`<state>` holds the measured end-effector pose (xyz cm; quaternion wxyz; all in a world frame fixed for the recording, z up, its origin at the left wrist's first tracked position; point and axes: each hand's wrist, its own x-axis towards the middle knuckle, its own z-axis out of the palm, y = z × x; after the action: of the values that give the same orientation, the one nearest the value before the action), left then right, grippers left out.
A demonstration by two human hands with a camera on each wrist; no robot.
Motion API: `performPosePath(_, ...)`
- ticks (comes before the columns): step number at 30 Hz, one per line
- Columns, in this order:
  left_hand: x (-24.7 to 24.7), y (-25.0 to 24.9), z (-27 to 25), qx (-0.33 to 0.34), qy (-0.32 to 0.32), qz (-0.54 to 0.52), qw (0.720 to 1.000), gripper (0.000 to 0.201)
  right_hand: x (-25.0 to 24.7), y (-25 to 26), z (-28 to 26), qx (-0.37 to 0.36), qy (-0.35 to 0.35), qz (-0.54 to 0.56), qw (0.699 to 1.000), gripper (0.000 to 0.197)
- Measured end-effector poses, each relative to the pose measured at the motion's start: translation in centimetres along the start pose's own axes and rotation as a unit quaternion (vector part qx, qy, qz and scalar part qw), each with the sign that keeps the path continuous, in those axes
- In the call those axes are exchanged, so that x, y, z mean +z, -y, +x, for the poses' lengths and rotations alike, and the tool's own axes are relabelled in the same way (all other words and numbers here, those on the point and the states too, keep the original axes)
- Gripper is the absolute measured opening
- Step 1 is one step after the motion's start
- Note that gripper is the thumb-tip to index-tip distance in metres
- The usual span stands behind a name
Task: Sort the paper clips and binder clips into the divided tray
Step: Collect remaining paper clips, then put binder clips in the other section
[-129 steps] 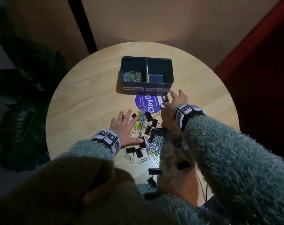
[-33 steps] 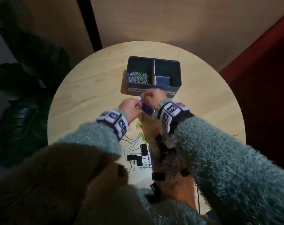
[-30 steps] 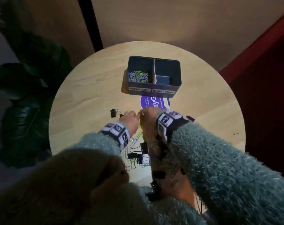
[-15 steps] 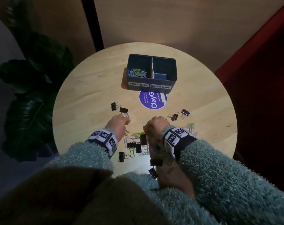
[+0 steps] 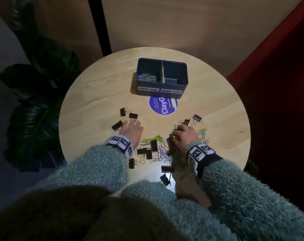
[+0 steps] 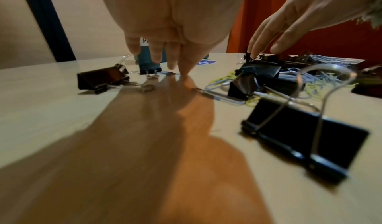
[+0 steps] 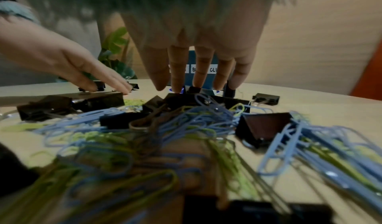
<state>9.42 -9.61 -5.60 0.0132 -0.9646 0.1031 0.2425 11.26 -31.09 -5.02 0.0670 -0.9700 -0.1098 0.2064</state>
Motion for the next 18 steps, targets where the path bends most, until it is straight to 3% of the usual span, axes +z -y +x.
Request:
performPosePath(6, 1.5, -0.6, -2.0, 0.039, -0.049, -0.113, 0.992, 0.065, 0.1, -1.9, 0.2, 0.050, -0.019, 0.026, 0.998, 0.037)
performPosePath(11, 2.4, 0.5, -3.0, -0.009, -0.073, -0.194, 0.978, 0.056, 0.2, -0.6, -0.6, 0.038, -0.083, 0.049, 0.995, 0.035)
performPosePath(18, 3.2, -1.0, -2.9, -0.029, -0.018, -0.238, 0.971, 0.059, 1.4, 1.4, -1.6, -0.042, 0.069, -0.026, 0.996, 0.053)
